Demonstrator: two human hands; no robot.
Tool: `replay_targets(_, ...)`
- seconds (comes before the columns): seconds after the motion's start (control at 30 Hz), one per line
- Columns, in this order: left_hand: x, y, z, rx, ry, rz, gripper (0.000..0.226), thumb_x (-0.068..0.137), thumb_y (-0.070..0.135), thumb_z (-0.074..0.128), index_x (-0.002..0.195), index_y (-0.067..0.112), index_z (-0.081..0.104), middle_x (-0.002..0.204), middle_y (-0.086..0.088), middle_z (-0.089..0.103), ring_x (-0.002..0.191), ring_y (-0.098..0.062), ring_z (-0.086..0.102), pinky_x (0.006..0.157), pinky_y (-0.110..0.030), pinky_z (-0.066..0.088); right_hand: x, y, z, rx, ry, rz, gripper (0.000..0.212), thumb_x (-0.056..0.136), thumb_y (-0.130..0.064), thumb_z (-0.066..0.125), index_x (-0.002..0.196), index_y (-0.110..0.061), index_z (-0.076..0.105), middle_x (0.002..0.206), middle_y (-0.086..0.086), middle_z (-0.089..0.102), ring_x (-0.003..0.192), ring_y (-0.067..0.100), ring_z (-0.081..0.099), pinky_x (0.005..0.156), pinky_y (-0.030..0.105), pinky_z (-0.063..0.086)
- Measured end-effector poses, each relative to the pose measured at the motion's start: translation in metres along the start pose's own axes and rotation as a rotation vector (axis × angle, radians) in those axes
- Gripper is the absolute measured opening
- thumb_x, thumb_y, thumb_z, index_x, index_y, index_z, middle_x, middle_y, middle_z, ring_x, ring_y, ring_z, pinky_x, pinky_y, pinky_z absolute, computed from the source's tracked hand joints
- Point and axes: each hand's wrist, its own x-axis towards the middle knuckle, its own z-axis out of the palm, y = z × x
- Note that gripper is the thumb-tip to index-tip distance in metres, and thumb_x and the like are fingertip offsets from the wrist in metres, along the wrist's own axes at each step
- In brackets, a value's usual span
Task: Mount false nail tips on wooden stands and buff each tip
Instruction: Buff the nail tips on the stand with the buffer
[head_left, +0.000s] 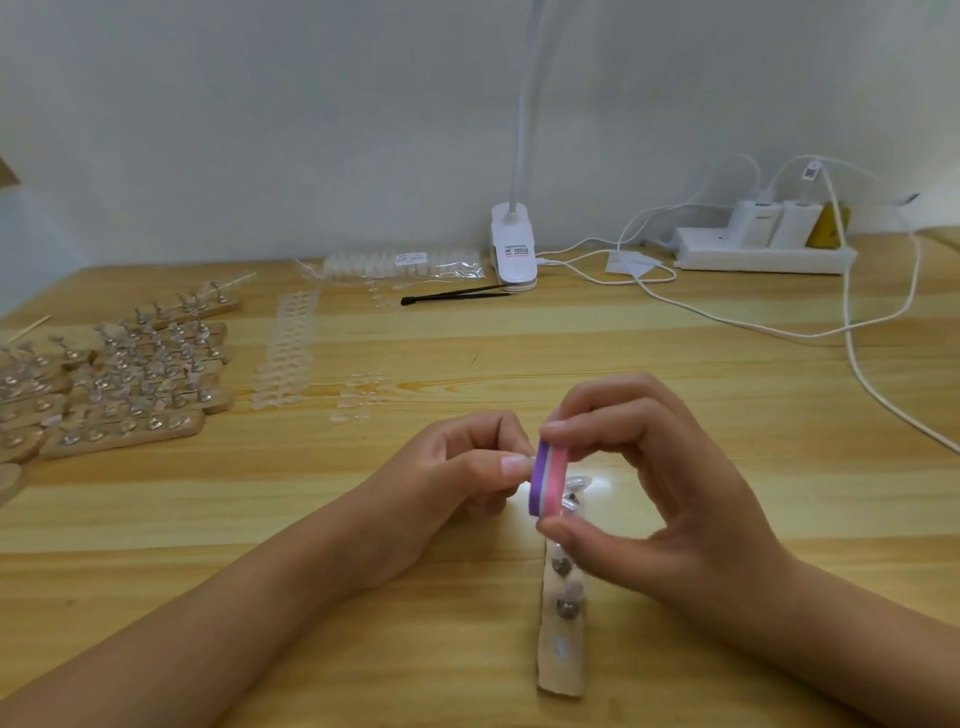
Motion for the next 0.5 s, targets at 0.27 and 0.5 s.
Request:
replay_targets(0.27, 0.0, 0.0, 0.001, 0.002, -0.006, 0.02, 0.011, 0.068, 0.039, 0.067, 0.068, 0.031, 0.061, 0.065, 0.007, 0.049, 0.059, -0.007, 0.04, 0.055, -0.015, 0.036, 0.0, -0.003, -0.003, -0.071, -0.01, -0.048, 0.039, 0.079, -0.018, 0.077, 0.113, -0.008, 0.061, 0.112, 0.007, 0.057, 0.108, 0.019, 0.06, 0.09, 0.03, 0.049)
replay_targets(0.5, -0.002, 0.001, 0.002, 0.029, -0.065, 0.024, 0.009, 0.071, 0.036, 0.07, 0.075, 0.029, 0.066, 0.073, 0.011, 0.06, 0.058, 0.001, 0.045, 0.058, -0.01, 0.038, 0.014, 0.026, -0.023, -0.151, 0.119, 0.229, 0.04, 0.081, -0.007, 0.077, 0.118, -0.012, 0.062, 0.114, 0.007, 0.057, 0.111, 0.019, 0.057, 0.099, 0.038, 0.048)
